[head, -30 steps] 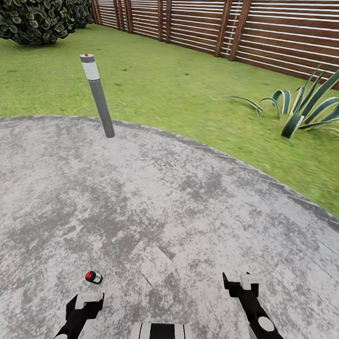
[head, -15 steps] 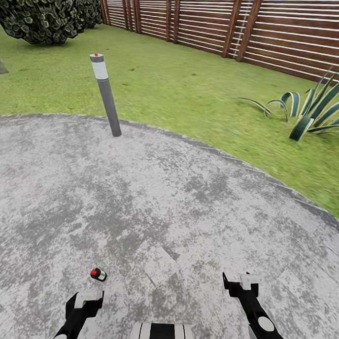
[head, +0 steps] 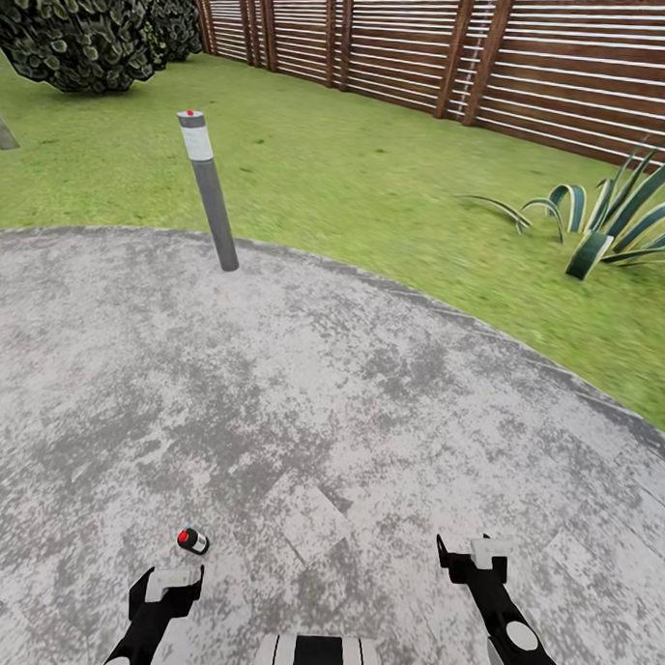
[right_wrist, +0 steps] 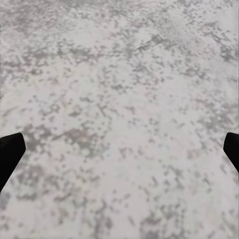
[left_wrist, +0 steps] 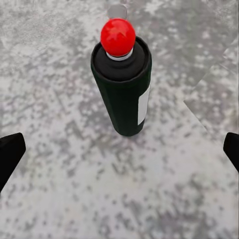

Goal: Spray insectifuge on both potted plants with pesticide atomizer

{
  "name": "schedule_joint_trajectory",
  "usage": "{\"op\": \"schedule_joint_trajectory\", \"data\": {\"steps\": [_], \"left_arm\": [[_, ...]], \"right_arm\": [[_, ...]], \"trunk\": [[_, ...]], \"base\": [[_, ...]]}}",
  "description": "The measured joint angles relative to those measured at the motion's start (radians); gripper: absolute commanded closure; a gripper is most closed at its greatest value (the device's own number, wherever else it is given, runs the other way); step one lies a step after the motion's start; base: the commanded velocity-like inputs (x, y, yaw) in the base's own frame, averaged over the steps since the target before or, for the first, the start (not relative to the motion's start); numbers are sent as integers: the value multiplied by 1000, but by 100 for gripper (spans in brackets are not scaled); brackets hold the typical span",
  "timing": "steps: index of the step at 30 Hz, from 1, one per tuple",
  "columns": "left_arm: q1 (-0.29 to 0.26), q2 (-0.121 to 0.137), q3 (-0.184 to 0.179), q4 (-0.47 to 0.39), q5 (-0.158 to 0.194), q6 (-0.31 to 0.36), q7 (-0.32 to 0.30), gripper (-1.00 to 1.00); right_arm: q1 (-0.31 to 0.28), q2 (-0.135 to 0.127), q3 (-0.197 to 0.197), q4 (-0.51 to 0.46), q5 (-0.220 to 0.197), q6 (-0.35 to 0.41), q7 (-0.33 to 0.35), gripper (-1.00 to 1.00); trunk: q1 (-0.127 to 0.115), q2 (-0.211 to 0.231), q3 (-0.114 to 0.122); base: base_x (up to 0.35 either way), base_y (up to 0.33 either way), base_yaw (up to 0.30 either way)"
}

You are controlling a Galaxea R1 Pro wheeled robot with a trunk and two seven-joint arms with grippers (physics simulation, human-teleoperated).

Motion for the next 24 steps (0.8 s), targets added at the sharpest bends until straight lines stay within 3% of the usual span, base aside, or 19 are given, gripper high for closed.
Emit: {"op": "schedule_joint_trajectory", "data": {"steps": [24], "left_arm": [[0, -1, 1, 0, 0, 0, 0, -100]], "right_arm": [[0, 0, 1, -1, 0, 0, -1, -100]], "trunk": [[0, 0, 9]], "base": [[92, -3, 19]]}}
